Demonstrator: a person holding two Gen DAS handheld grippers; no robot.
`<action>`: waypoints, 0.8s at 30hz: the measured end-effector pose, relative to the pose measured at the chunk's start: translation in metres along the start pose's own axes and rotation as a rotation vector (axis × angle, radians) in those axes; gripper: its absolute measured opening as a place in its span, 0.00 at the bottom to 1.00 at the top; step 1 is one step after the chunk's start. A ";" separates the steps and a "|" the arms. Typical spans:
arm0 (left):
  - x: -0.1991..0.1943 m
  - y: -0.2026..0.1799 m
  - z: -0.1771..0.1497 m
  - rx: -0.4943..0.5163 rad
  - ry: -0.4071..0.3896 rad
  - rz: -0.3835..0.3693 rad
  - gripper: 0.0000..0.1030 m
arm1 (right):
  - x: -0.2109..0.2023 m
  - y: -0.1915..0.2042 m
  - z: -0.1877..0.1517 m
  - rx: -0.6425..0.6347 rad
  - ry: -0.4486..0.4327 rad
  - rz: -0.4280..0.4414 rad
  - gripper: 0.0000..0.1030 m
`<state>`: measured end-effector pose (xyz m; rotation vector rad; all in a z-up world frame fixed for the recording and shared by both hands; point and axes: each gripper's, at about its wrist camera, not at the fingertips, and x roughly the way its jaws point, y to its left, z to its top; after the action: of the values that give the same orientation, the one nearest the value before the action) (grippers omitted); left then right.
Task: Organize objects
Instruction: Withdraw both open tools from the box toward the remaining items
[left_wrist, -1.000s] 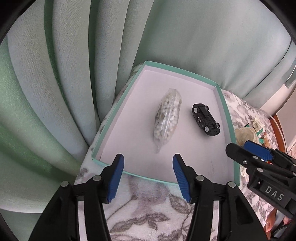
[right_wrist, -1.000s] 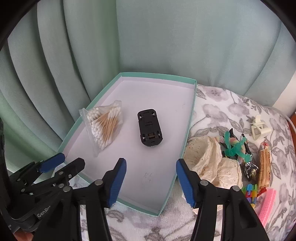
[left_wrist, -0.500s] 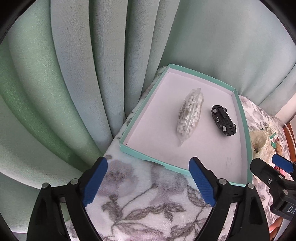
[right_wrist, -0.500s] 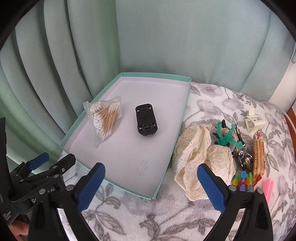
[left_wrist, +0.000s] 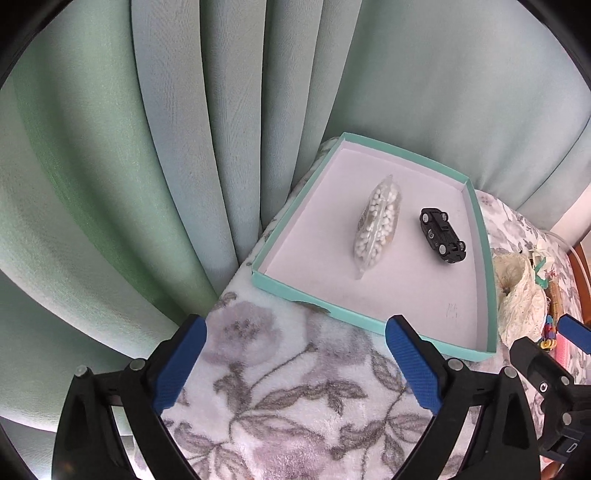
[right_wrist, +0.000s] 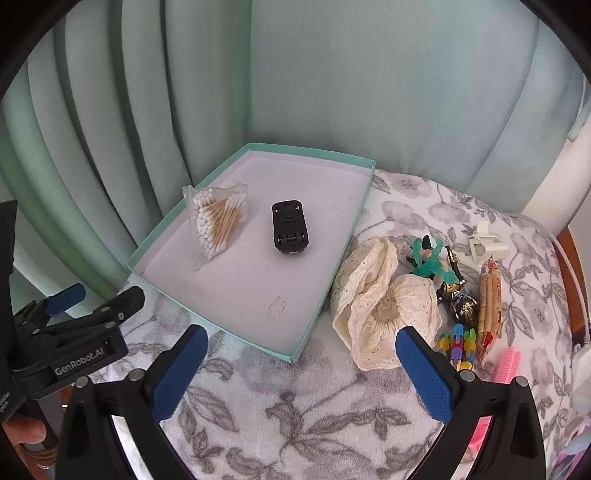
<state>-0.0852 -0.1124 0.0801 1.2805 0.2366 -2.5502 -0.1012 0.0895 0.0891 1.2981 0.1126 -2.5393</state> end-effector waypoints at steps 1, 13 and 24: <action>-0.004 -0.002 0.001 0.004 -0.009 -0.006 0.95 | -0.003 -0.002 -0.001 0.015 -0.002 0.010 1.00; -0.053 -0.046 0.030 0.087 -0.015 -0.042 0.95 | -0.064 -0.057 -0.006 0.269 -0.080 -0.006 1.00; -0.097 -0.119 0.036 0.102 -0.038 -0.182 0.95 | -0.134 -0.136 -0.022 0.406 -0.196 -0.156 1.00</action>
<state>-0.0954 0.0073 0.1820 1.2990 0.2276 -2.7704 -0.0489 0.2530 0.1761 1.1979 -0.3750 -2.9143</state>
